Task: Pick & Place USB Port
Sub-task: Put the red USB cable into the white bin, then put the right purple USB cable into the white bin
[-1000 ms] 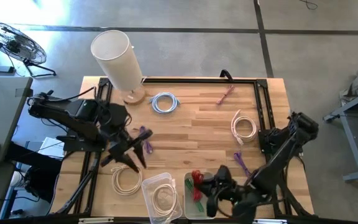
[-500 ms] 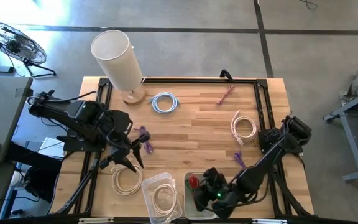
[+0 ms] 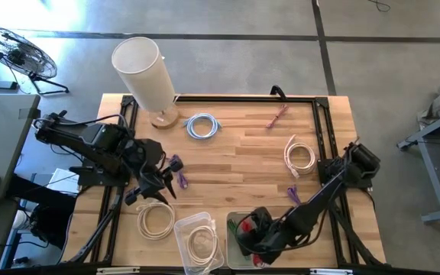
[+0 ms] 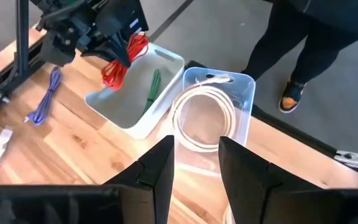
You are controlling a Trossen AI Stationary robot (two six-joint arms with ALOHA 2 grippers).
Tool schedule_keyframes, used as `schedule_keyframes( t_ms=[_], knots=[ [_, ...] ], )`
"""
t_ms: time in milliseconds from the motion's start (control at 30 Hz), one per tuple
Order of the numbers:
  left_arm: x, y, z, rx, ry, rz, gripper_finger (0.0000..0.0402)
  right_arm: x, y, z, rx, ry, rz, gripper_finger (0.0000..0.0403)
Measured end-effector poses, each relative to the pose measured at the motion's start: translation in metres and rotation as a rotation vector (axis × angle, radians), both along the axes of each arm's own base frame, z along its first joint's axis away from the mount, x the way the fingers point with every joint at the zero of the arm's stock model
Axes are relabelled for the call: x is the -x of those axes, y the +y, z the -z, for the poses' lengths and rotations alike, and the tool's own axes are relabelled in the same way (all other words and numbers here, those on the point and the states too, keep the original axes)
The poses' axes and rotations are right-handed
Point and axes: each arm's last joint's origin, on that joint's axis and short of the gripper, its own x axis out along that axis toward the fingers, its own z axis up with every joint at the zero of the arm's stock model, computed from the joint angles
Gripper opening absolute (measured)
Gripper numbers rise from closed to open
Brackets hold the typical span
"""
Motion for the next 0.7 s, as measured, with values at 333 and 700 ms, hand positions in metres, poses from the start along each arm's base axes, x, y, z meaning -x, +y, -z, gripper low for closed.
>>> schedule_keyframes(
  t_ms=[333,700],
  knots=[
    [0.0,0.0,0.0,-0.014,-0.014,0.008,0.0122,-0.006,-0.002,-0.002,0.007,-0.04,-0.035,0.0038],
    [0.0,0.0,0.0,0.003,0.003,-0.005,0.0122,-0.011,-0.003,-0.005,0.015,-0.09,-0.074,0.0136]
  ],
)
